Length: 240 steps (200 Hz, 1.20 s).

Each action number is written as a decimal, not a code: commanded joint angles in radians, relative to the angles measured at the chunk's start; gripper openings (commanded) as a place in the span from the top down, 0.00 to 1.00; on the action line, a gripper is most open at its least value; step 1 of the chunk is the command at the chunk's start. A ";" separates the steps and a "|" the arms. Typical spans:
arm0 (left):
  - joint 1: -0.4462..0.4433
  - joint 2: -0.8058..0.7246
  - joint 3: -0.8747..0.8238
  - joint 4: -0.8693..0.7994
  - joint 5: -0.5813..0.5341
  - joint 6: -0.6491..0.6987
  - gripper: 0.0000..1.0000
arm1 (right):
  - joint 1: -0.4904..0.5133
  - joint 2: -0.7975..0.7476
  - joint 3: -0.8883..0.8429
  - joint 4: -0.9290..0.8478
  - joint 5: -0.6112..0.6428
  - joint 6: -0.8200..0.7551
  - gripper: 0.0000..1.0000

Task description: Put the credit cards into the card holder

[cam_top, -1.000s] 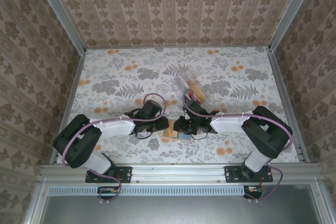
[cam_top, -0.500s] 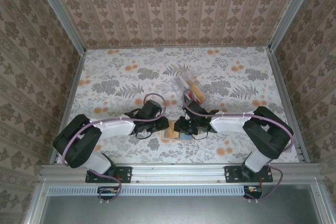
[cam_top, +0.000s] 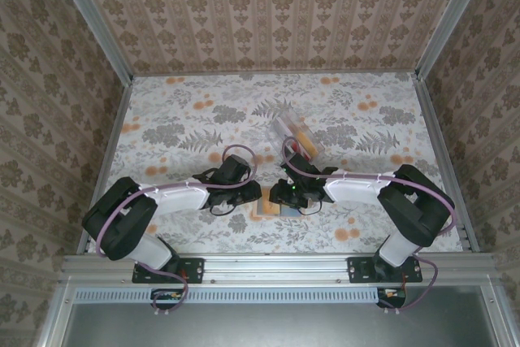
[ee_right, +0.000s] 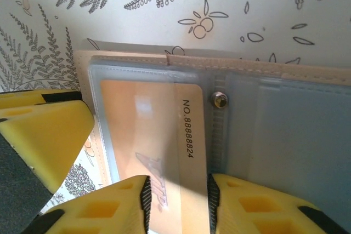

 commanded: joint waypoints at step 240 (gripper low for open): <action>-0.009 -0.042 0.000 -0.020 -0.020 -0.019 0.64 | -0.019 -0.197 0.127 -0.311 0.225 -0.122 0.51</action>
